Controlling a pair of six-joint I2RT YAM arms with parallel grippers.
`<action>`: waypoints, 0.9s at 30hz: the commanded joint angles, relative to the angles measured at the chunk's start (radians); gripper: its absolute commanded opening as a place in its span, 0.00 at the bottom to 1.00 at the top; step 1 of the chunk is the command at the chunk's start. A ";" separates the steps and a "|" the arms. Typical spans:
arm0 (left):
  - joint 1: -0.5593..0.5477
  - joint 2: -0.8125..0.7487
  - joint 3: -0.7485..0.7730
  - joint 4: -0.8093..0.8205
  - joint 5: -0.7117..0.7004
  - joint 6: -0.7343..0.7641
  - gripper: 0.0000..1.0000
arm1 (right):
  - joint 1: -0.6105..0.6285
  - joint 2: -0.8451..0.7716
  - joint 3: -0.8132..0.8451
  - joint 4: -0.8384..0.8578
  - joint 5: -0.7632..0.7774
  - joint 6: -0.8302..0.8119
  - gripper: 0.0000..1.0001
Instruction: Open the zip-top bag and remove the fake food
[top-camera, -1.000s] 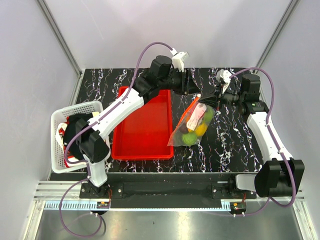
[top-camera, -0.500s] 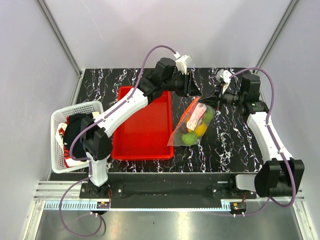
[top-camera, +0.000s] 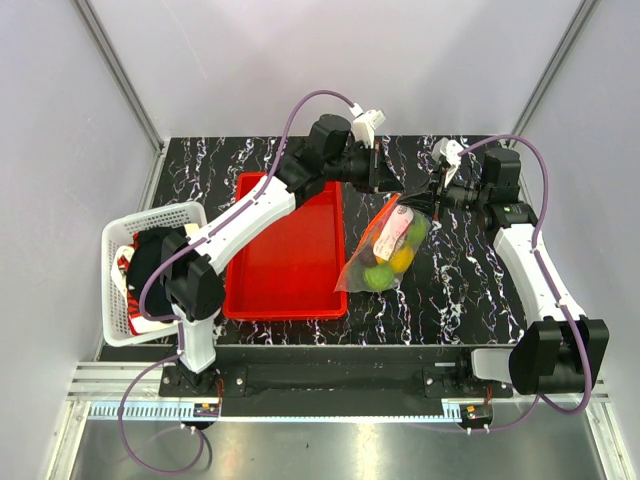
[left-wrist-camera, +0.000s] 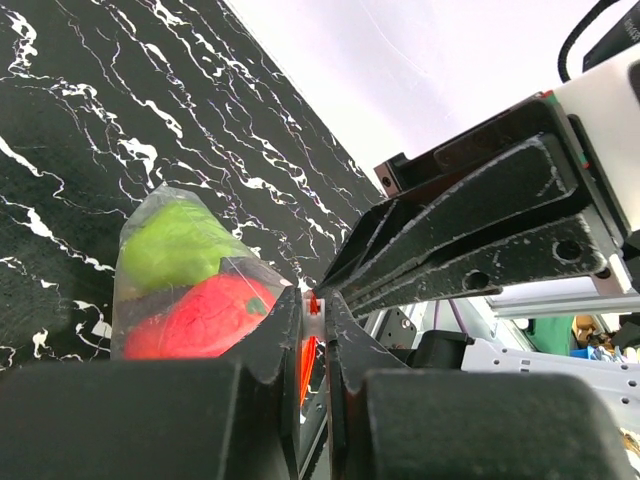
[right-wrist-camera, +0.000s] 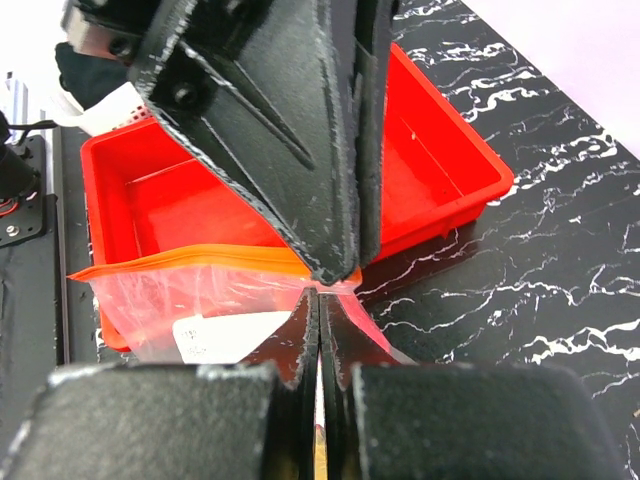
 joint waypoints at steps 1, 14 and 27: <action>0.002 -0.017 -0.001 0.058 0.048 -0.008 0.00 | 0.003 -0.007 0.013 0.045 0.024 0.022 0.00; 0.002 -0.075 -0.131 0.059 0.060 0.095 0.00 | 0.002 0.022 -0.018 0.125 0.051 0.171 0.00; -0.012 -0.235 -0.398 0.079 0.051 0.121 0.00 | -0.026 0.062 0.001 0.204 0.136 0.257 0.00</action>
